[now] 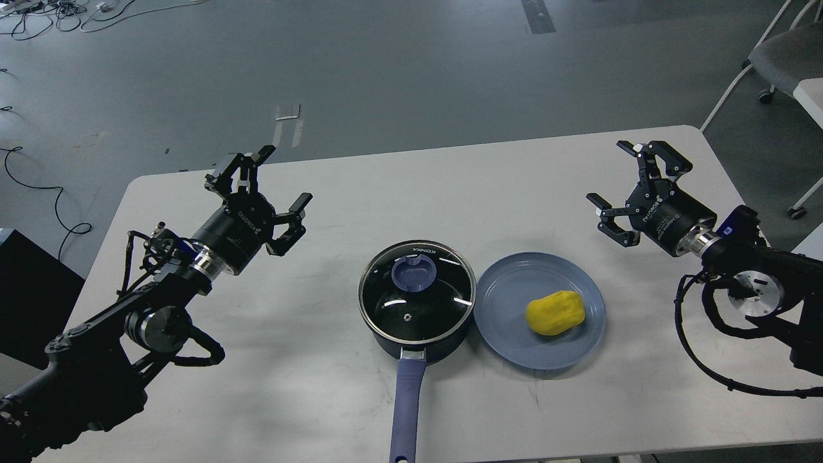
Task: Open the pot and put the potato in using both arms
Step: 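Raise the left gripper and swing it toward the pot lid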
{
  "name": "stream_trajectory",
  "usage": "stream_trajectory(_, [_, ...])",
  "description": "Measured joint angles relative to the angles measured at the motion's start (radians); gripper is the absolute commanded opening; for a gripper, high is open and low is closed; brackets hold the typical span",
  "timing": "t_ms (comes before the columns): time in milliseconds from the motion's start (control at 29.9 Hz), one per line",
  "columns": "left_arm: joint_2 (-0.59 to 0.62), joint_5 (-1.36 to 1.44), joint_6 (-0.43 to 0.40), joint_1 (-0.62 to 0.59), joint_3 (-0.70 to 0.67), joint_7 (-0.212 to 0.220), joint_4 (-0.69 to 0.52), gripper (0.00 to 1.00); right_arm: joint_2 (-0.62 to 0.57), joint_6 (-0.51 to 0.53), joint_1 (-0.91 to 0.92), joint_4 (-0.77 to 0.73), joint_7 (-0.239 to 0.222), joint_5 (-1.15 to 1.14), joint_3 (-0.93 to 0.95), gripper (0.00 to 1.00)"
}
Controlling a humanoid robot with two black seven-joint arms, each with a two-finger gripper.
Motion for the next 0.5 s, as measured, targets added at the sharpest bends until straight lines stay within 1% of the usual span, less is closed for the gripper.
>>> stream_trajectory(301, [0.018,0.007,-0.003,-0.008,0.001,0.0,0.001,0.98,0.004,0.0,0.002,-0.001,0.0,-0.001,-0.002,1.0])
stream_trajectory(502, [0.097,0.019,-0.003,-0.028,-0.015,0.0,0.005,0.98,0.004,0.0,0.01,-0.001,0.0,-0.002,-0.008,1.0])
